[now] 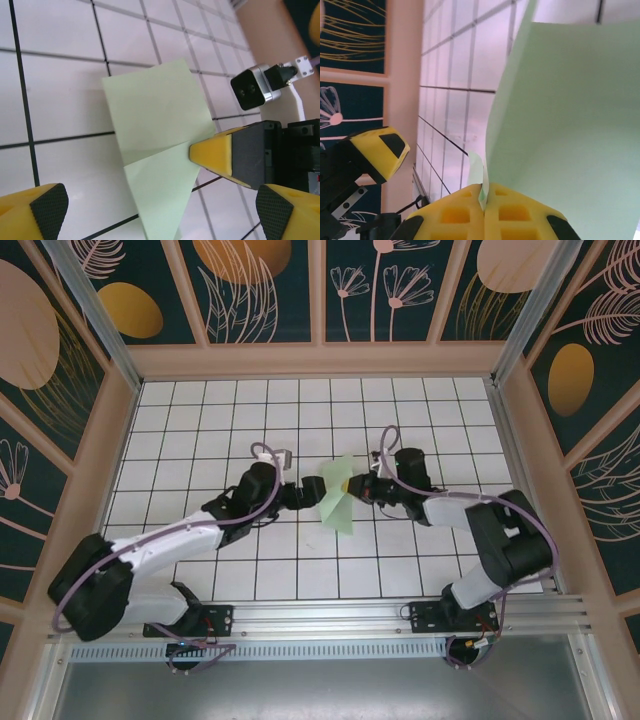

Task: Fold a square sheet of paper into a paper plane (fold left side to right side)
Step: Turn over the paper at the center of the table.

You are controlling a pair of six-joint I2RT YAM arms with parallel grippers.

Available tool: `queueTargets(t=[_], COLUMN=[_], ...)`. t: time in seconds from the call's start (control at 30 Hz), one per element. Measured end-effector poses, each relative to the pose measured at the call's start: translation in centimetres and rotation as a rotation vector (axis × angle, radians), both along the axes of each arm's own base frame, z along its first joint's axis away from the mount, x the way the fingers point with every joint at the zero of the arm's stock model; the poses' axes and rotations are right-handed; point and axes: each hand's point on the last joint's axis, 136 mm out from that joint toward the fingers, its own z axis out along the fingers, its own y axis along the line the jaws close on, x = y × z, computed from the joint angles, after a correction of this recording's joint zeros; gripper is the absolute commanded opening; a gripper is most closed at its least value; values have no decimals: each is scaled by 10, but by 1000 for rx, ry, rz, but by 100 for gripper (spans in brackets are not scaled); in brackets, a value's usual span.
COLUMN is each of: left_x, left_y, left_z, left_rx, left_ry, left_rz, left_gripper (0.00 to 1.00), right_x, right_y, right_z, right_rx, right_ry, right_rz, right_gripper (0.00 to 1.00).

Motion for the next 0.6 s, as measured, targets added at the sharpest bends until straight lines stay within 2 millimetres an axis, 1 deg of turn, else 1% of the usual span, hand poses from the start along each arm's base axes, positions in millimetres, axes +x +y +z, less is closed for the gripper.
queueTargets(t=[0.17,0.23,0.3,0.4,0.43,0.5,0.6], left_x=[-12,-18,-24,-32,-35,-39,-46], left_y=[9,11,9,1,-2,-7,-16], left_z=[36,53,71,101,110,121,135], left_rx=[-114,-181,-251,-362,-396,-445,-514], left_ry=[-52,-77,-103,-146,-157,-168,-180], left_rz=[13,2,-21,-79,-103,-143,-207], left_gripper=[99,99,99,99,98,98,98], right_x=[5,5,3,-6,-9,-15,-26], right_y=[-21,-27,-29,-28,-27,-27,-21], right_z=[70,101,129,171,182,201,219], right_rx=[73,105,133,179,192,216,245], right_ry=[-185,-257,-321,-409,-432,-462,-485], right_rz=[-29,-30,-21,13,23,40,71], right_gripper=[0,0,0,0,0,0,0])
